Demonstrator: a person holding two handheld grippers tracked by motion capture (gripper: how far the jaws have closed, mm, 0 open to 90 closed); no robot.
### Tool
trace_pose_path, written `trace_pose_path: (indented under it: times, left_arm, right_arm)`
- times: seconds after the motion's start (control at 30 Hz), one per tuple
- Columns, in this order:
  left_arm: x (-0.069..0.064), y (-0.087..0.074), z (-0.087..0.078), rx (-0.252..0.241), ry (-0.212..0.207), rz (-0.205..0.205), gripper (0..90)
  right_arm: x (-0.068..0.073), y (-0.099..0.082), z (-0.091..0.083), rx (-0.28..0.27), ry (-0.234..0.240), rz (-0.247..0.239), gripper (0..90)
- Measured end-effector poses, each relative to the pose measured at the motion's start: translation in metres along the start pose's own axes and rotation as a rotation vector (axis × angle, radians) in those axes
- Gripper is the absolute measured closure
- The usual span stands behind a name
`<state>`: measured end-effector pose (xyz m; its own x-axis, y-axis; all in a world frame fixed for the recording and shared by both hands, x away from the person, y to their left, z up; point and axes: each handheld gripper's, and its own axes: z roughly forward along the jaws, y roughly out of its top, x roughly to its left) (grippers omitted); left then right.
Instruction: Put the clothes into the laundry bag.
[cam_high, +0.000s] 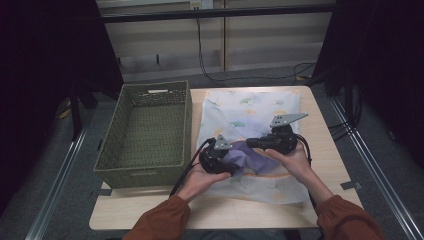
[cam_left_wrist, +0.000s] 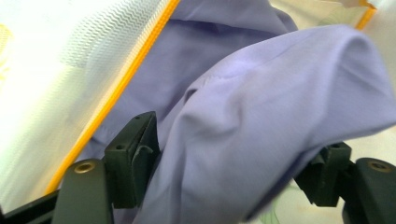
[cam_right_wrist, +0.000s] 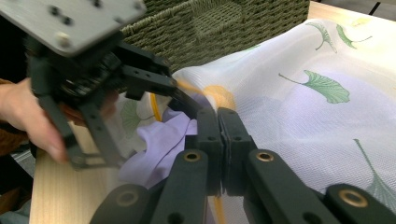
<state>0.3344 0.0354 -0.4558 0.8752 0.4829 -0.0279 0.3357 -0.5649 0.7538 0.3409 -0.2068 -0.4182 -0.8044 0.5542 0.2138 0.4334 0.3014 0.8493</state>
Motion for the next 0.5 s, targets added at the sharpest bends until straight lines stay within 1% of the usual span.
trace_pose_path:
  times: [0.03,0.07,0.1,0.13,0.2,0.23,0.27,0.3,0.37,0.4,0.43,0.47,0.5]
  left_arm:
    - [-0.001,0.0,-0.004,-0.003,0.006,0.008,29.1]
    - [-0.002,0.0,-0.007,-0.013,-0.003,0.014,29.1]
    - [-0.003,0.0,-0.01,-0.01,-0.002,0.018,29.0]
    - [-0.004,0.0,-0.012,-0.026,-0.005,0.024,29.1]
    - [-0.007,0.0,-0.018,-0.026,-0.022,0.048,29.7]
    - [-0.007,-0.001,-0.019,-0.028,-0.027,0.048,30.5]
    - [-0.007,-0.001,-0.02,-0.016,-0.027,0.049,30.7]
    - [-0.006,-0.003,-0.018,-0.013,-0.033,0.055,30.3]
    - [-0.004,-0.009,-0.007,0.031,-0.031,0.054,27.4]
    - [-0.003,-0.013,0.0,0.059,-0.025,0.054,27.4]
    - [-0.002,-0.016,0.006,0.087,-0.013,0.045,26.9]
    - [-0.001,-0.018,0.01,0.106,-0.013,0.048,26.4]
    - [-0.002,-0.019,0.014,0.123,-0.01,0.059,28.4]
  right_arm:
    - [0.0,0.0,0.0,-0.001,0.003,0.001,89.0]
    - [0.0,0.0,0.001,0.0,0.002,0.002,88.9]
    - [0.0,0.0,0.001,0.002,0.002,0.003,88.9]
    - [0.0,0.0,0.001,0.004,0.003,0.004,89.0]
    - [0.0,-0.001,0.001,0.004,0.004,0.002,88.9]
    - [0.0,0.0,0.001,0.005,0.003,0.003,88.9]
    - [0.0,0.0,0.001,0.004,0.004,0.002,88.9]
    - [0.0,0.0,0.001,0.004,0.004,0.002,88.9]
    - [0.0,0.0,0.001,0.003,0.004,0.007,88.9]
    - [0.0,0.0,0.002,0.002,0.005,0.008,89.0]
    - [0.0,0.0,0.002,0.003,0.005,0.007,88.9]
    - [0.001,0.0,0.002,0.004,0.006,0.007,88.9]
    - [0.001,0.0,0.002,0.005,0.006,0.005,88.9]
